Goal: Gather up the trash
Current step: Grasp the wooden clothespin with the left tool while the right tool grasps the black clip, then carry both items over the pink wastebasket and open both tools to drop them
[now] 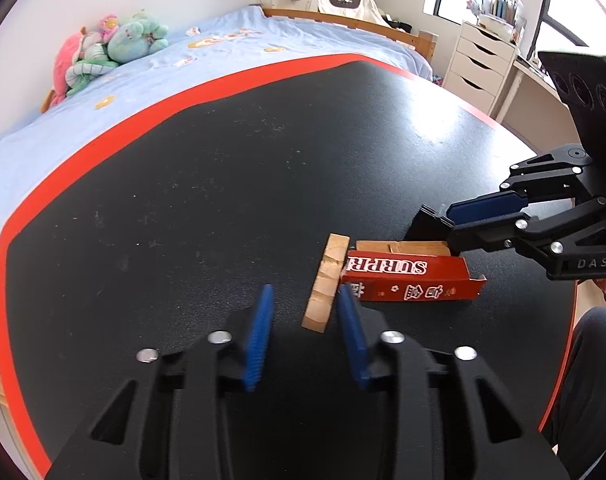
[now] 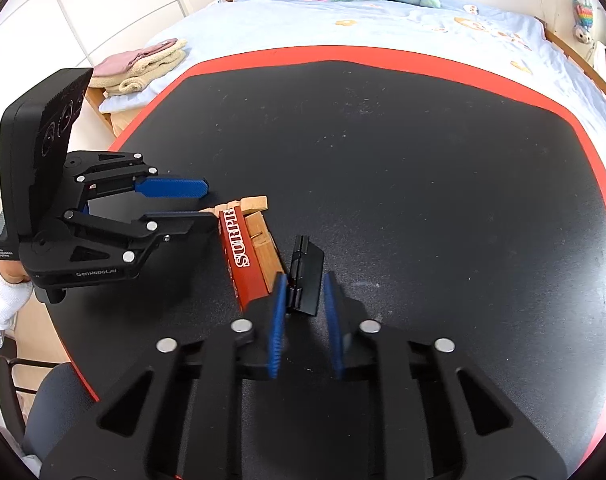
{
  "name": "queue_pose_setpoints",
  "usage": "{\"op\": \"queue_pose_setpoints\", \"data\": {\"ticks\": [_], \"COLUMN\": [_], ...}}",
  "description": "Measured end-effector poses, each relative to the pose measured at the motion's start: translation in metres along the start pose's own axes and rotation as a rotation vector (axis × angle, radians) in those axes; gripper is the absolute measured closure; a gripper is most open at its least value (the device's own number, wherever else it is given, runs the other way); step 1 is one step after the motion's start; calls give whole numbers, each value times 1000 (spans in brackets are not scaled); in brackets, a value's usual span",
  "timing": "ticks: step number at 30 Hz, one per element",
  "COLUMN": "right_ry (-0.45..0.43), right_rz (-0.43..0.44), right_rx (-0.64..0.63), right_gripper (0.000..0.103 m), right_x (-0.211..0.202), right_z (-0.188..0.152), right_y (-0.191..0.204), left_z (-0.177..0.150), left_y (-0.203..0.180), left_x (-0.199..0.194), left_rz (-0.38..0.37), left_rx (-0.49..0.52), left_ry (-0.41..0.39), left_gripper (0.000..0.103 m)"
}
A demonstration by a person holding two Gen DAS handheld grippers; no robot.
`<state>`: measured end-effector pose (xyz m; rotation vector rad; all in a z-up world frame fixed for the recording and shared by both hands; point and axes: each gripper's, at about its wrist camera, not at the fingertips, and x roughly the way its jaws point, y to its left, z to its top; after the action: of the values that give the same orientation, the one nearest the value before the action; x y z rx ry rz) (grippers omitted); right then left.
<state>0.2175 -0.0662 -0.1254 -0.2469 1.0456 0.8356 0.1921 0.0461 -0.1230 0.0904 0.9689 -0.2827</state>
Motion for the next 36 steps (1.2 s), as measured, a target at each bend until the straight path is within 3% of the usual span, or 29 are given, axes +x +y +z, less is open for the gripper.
{"op": "queue_pose_setpoints", "data": {"ticks": [2, 13, 23, 36], "right_ry": [-1, -21, -65, -141], "right_rz": [-2, -20, -31, -55], "right_rx": [-3, -7, 3, 16], "right_gripper": [94, 97, 97, 97], "right_x": [0, -10, -39, -114], "right_z": [0, -1, -12, -66], "right_y": [1, 4, 13, 35], "left_z": [0, -1, -3, -21], "left_y": [-1, -4, -14, -67], "left_x": [0, -5, -36, -94], "left_rz": [1, 16, 18, -19], "left_rx": [-3, -42, -75, -58], "left_ry": [3, 13, -29, -87], "left_gripper": [89, 91, 91, 91]}}
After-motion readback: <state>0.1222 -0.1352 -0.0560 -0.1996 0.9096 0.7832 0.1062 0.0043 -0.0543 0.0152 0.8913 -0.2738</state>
